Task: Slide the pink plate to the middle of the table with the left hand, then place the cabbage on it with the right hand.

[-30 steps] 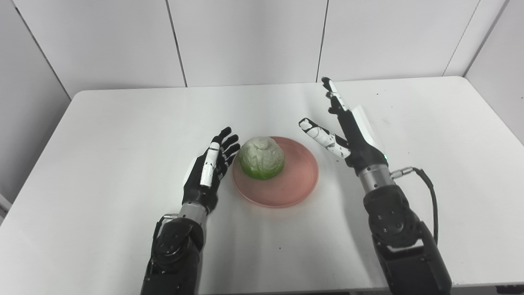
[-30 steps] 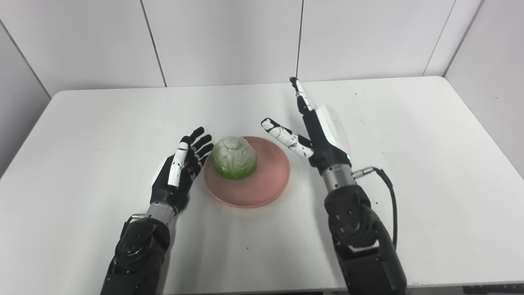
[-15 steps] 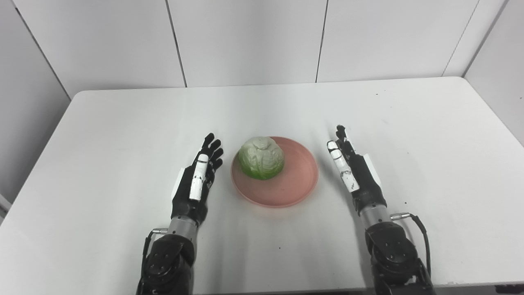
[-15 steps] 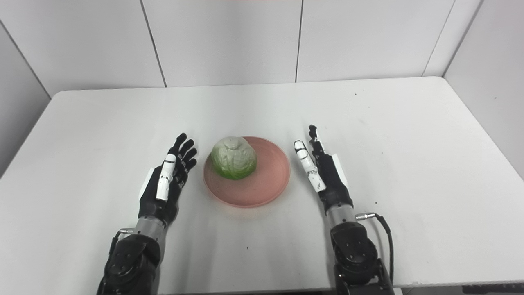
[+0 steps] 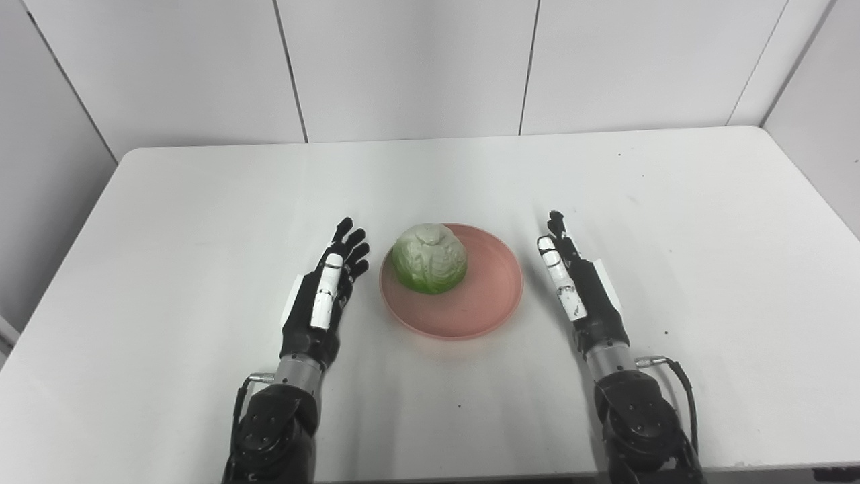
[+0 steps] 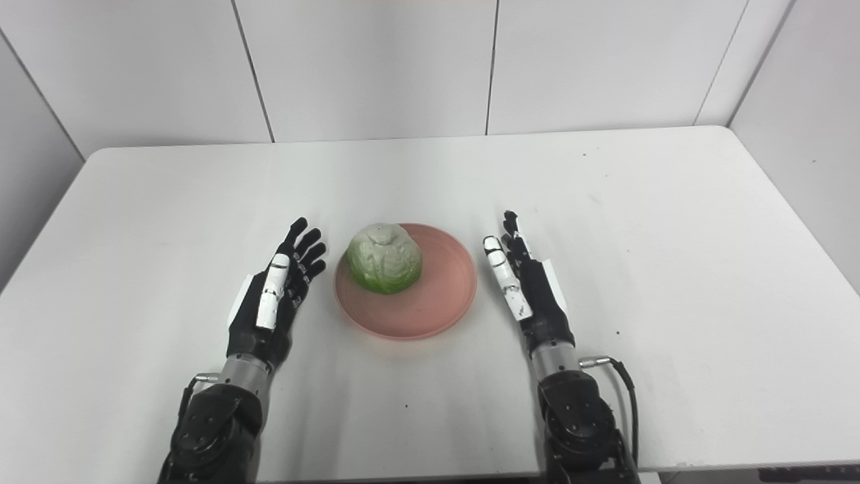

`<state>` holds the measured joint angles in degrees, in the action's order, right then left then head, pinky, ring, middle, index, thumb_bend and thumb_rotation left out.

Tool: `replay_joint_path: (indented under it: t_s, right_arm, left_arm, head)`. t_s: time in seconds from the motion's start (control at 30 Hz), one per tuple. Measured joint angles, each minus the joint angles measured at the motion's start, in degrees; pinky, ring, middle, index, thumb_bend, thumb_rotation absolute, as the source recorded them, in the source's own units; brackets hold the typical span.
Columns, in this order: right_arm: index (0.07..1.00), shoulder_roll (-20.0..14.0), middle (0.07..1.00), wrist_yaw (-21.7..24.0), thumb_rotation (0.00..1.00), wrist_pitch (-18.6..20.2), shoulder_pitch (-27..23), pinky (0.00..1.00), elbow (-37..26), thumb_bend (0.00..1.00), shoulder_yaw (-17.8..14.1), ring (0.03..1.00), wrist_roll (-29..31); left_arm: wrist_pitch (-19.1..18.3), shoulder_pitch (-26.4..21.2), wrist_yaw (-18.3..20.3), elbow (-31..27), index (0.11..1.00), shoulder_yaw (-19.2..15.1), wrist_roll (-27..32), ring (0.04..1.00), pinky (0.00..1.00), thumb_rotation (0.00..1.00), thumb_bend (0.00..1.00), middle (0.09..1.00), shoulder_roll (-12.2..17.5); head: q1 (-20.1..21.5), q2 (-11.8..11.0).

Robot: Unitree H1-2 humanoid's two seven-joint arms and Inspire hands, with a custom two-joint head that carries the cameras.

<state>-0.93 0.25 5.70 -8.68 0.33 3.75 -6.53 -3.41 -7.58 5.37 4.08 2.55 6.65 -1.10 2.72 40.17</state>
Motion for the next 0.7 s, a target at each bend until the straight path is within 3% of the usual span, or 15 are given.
replay_joint_path:
  t_s: [0.3,0.7]
  right_arm:
    - [0.992,-0.3,0.985,0.0,1.00,-0.2,0.0,0.98,0.3,0.26,0.0,0.976,-0.2]
    - [0.974,-1.0,0.979,-0.1,1.00,-3.4,-0.1,0.96,2.7,0.26,-0.1,0.965,-0.1]
  left_arm:
    - [0.4,-0.6,0.1,0.8,0.934,-0.1,-0.5,0.930,0.92,1.00,0.40,0.942,0.1]
    - [0.9,-1.0,0.5,1.9,0.928,-0.1,-0.5,0.928,0.92,1.00,0.40,0.942,0.2]
  head:
    - [0.4,0.6]
    - [0.3,0.9]
